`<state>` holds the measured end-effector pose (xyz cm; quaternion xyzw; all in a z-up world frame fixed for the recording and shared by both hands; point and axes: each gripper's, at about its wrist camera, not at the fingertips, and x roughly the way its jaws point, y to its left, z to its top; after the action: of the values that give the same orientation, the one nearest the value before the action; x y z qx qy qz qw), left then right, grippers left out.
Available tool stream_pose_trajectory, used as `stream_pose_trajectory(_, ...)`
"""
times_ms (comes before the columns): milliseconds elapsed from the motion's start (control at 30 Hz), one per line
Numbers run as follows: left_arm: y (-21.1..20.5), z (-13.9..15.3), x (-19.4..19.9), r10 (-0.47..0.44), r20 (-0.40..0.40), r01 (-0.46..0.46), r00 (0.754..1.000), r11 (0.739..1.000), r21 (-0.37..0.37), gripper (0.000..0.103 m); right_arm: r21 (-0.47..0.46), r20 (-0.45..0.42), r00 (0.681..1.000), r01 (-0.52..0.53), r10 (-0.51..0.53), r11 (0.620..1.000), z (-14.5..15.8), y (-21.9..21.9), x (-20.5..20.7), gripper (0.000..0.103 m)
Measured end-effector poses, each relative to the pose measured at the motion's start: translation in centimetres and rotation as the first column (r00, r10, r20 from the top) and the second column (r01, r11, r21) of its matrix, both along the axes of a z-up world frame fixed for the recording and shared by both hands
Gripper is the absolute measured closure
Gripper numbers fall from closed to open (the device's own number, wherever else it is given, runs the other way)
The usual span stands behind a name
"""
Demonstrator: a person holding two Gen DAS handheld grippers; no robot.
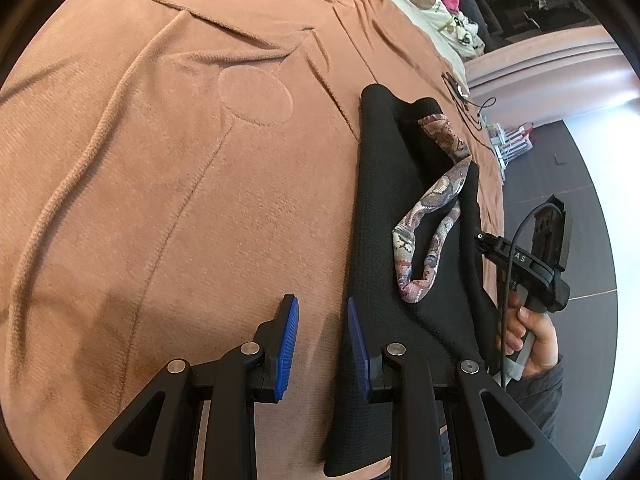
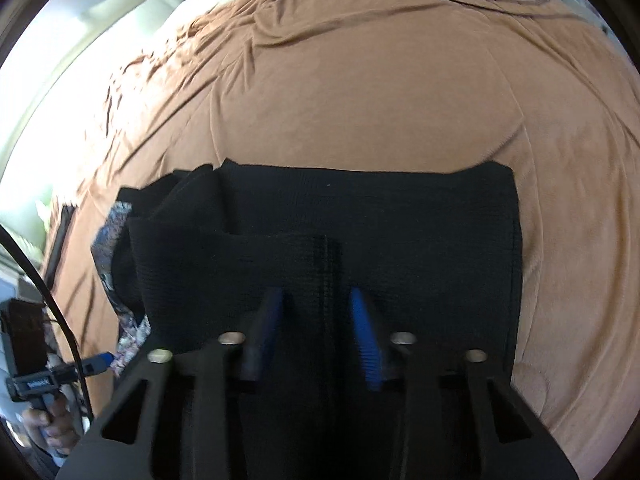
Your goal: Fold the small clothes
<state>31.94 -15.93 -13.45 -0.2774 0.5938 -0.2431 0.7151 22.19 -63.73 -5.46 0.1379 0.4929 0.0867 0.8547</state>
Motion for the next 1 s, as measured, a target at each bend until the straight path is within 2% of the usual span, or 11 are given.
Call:
stream_pose_trajectory(67,-0.2,0.1,-0.1,0.002,0.001,-0.002,1.000,1.000,-0.006,0.077,-0.011,0.002,1.000,-0.016,0.016,1.000,0.2,0.4,0.0,0.101)
stream_pose_trajectory(200,-0.5,-0.1,-0.1,-0.002,-0.001,0.002,1.000,1.000,-0.012,0.077,-0.049,0.034,0.999,-0.038,0.040,0.998,1.3,0.7,-0.7,0.102)
stream_pose_trajectory(333,-0.8,0.0,0.0,-0.007,0.000,0.007,1.000,1.000,-0.011,0.077,-0.086,0.071,0.997,-0.014,0.020,0.996,2.5,-0.2,-1.5,0.102)
stream_pose_trajectory(567,-0.8,0.1,0.2,-0.006,0.006,0.006,1.000,1.000,-0.014,0.077,-0.092,0.129,0.988,0.099,-0.087,0.991,4.4,-3.9,-3.1,0.102)
stream_pose_trajectory(700,-0.7,0.0,0.3,-0.005,0.006,0.005,1.000,1.000,-0.007,0.077,-0.073,0.144,0.977,0.167,-0.155,0.983,5.2,-4.7,-4.1,0.102)
stream_pose_trajectory(1000,-1.1,0.1,0.4,-0.011,0.003,0.011,1.000,1.000,0.010,0.077,-0.047,0.142,0.970,0.207,-0.199,0.977,4.6,-6.1,-3.7,0.102)
